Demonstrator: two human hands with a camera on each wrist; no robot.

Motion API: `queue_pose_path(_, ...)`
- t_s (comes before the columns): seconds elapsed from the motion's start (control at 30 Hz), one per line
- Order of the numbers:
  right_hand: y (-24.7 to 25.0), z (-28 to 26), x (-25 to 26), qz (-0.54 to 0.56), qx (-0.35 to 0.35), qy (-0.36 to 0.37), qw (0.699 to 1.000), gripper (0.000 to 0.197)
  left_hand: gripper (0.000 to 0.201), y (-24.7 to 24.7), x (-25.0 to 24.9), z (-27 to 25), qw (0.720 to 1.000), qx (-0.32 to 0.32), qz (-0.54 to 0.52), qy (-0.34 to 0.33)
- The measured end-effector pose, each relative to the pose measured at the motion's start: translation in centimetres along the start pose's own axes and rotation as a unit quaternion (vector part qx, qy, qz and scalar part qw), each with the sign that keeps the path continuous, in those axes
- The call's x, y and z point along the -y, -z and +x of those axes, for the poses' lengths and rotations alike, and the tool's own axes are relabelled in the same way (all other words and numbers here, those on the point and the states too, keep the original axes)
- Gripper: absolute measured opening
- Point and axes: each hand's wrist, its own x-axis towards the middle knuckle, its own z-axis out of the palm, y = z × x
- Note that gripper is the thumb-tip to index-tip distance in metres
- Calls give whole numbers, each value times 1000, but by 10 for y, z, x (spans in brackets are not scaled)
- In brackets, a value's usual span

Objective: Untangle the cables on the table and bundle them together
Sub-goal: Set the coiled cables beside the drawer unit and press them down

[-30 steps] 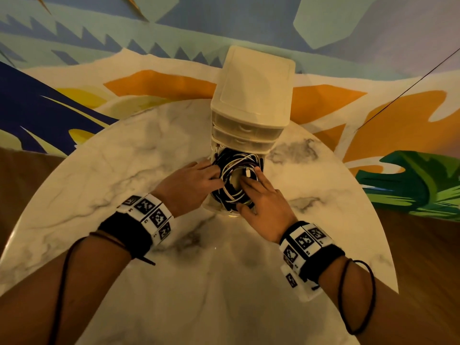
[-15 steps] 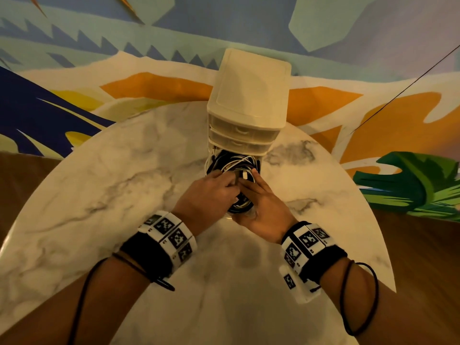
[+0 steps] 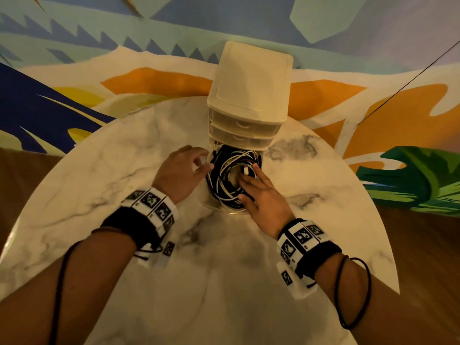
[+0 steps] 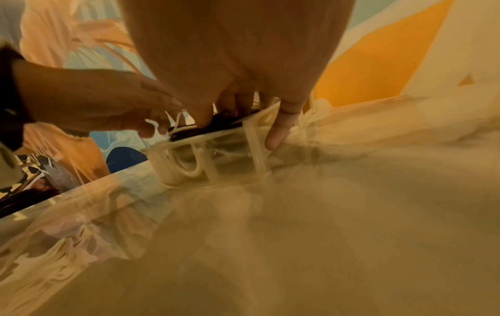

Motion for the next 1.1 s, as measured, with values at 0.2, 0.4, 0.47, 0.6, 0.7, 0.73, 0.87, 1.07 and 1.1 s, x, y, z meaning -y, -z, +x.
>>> queue_pose_path(0.2,2,1,-1,-6,-8,19,1000,43,8,-16,-22,-3,996,-38,-36,73)
queue_pose_path(0.4,-4,0,-4,-20,-7,12,1000,50,30,-24,-33,-21,991,-31,-18,129)
queue_pose_path(0.47,-3,0,-3,-15,3,4,1000,46,29,-28,-35,-22,992,-22,6,125)
queue_pose_path(0.6,5,-2,5,-20,42,-20,999,64,12,-33,-27,-29,996,-57,25,61)
queue_pose_path(0.7,15,-5,19,-76,114,-37,990,88,20,-36,-20,-34,996,-55,75,-13)
queue_pose_path(0.73,18,-5,23,-104,139,-42,984,94,25,-36,-20,-35,990,-36,128,-35)
queue_pose_path(0.87,20,-2,33,-192,176,-43,965,95,43,-33,-31,-41,951,33,306,-32)
queue_pose_path(1.07,20,4,28,-216,176,-30,960,82,75,-34,-36,-49,945,100,310,26)
queue_pose_path(1.1,21,5,26,-219,175,-23,960,82,73,-31,-35,-46,950,85,299,12)
